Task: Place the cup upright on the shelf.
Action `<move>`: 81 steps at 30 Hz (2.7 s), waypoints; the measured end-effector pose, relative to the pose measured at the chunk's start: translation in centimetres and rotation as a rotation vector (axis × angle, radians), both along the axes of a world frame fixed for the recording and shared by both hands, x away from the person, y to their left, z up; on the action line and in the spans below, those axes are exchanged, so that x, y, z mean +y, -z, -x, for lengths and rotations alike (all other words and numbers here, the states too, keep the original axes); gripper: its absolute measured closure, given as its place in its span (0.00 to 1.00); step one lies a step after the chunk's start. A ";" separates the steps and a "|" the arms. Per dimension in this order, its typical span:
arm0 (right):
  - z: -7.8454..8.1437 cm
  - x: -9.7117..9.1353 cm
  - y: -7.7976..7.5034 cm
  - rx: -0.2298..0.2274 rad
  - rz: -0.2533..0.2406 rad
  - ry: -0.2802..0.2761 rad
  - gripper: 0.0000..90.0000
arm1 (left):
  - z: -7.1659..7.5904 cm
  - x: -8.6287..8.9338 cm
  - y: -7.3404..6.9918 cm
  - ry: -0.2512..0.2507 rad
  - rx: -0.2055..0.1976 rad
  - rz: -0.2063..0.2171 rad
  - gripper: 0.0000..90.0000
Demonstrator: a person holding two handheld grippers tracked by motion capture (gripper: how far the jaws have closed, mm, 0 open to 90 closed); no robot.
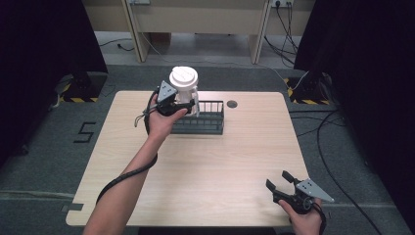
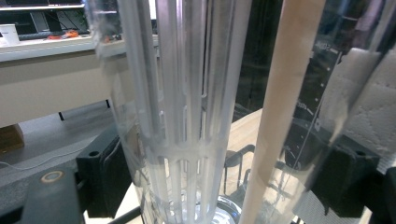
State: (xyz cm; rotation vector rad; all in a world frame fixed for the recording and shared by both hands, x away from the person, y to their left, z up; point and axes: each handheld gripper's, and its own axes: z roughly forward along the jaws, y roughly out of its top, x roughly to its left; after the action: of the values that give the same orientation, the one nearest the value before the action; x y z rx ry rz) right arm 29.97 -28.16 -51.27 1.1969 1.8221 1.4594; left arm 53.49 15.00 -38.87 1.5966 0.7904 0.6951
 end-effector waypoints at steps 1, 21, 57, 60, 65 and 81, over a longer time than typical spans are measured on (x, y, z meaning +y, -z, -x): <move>0.0 0.0 0.0 0.001 -0.001 0.000 0.26 | -0.2 -0.1 -0.1 -0.001 0.001 -0.001 0.19; 0.0 -0.1 0.0 -0.003 -0.003 -0.004 0.26 | -2.3 -2.4 0.0 -0.005 0.020 -0.015 0.19; 0.1 -0.1 0.0 -0.005 -0.001 -0.013 0.27 | -3.3 -3.7 2.2 -0.022 0.067 -0.032 0.19; 0.2 -0.1 0.0 -0.001 -0.001 -0.013 0.27 | -3.3 -3.7 2.4 -0.024 0.069 -0.034 0.19; 0.2 -0.1 0.0 0.000 -0.001 -0.013 0.27 | -3.4 -3.6 2.7 -0.026 0.077 -0.037 0.19; 0.2 -0.1 0.0 0.002 -0.006 -0.016 0.27 | -3.6 -3.9 4.5 -0.045 0.125 -0.043 0.19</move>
State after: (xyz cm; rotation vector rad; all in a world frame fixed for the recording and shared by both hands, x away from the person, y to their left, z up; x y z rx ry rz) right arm 29.75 -28.29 -51.29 1.1899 1.8334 1.4740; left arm 57.10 11.06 -43.35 1.6784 0.9100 0.6527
